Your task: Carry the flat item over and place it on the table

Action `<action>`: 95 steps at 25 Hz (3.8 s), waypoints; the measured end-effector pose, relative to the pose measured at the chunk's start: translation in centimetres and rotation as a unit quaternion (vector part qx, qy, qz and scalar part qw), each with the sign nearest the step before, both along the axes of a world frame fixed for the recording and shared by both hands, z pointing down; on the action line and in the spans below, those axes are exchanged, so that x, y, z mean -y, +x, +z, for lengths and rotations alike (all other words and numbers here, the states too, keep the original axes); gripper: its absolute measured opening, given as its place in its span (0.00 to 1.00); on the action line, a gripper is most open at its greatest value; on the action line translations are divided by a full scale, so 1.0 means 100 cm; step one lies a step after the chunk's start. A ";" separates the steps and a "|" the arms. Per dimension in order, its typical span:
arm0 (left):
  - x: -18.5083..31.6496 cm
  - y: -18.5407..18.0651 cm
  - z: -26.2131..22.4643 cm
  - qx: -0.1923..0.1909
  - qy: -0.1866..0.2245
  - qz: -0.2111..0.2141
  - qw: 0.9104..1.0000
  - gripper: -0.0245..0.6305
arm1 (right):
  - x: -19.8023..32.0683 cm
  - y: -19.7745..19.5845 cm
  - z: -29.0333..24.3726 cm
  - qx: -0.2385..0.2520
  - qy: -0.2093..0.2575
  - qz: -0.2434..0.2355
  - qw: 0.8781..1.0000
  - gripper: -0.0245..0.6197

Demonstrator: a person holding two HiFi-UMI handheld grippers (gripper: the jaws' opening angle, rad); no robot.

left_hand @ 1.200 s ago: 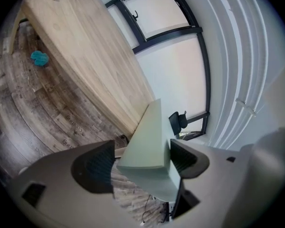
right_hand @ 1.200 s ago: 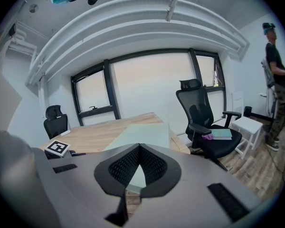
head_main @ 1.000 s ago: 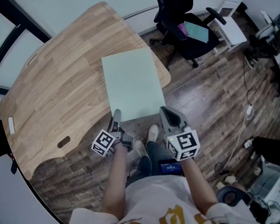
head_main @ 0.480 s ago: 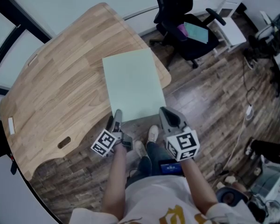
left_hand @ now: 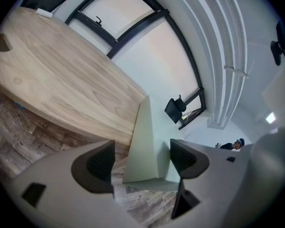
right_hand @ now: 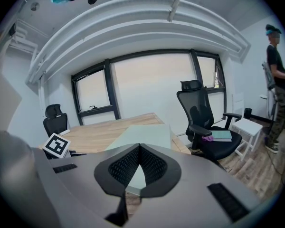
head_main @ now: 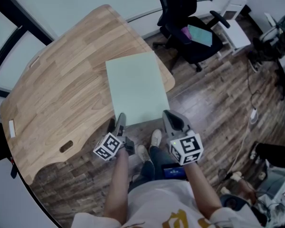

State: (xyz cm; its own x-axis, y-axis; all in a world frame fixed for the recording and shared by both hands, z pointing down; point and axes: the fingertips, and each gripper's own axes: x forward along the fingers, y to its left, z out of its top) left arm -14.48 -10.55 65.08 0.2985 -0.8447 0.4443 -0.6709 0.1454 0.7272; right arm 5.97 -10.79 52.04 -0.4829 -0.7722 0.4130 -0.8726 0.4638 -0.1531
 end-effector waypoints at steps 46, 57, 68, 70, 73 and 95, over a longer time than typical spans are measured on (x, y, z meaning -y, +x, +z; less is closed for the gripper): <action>0.031 -0.009 -0.086 0.274 0.124 0.092 0.949 0.04 | 0.010 0.011 -0.016 -0.006 0.020 0.027 0.999 0.04; 0.028 0.006 -0.128 0.264 0.170 0.119 0.942 0.04 | 0.007 0.012 -0.027 -0.006 0.036 0.038 0.999 0.03; 0.020 0.015 -0.167 0.260 0.208 0.133 0.933 0.04 | -0.003 0.010 -0.048 -0.005 0.070 0.048 0.996 0.04; 0.018 0.017 -0.172 0.265 0.214 0.138 0.930 0.04 | -0.004 0.008 -0.051 -0.006 0.077 0.050 0.996 0.03; 0.016 0.018 -0.181 0.270 0.223 0.138 0.926 0.04 | -0.005 0.005 -0.058 -0.007 0.086 0.051 0.995 0.04; 0.003 0.029 -0.214 0.268 0.263 0.140 0.916 0.04 | -0.017 0.001 -0.072 -0.017 0.122 0.041 0.992 0.03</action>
State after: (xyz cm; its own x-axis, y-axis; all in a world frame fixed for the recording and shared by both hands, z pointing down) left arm -11.57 -10.86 43.73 0.3941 -0.9076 0.1446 -0.9095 -0.3624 0.2035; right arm 6.07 -9.14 44.87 -0.4026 -0.8874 0.2243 -0.9120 0.4100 -0.0150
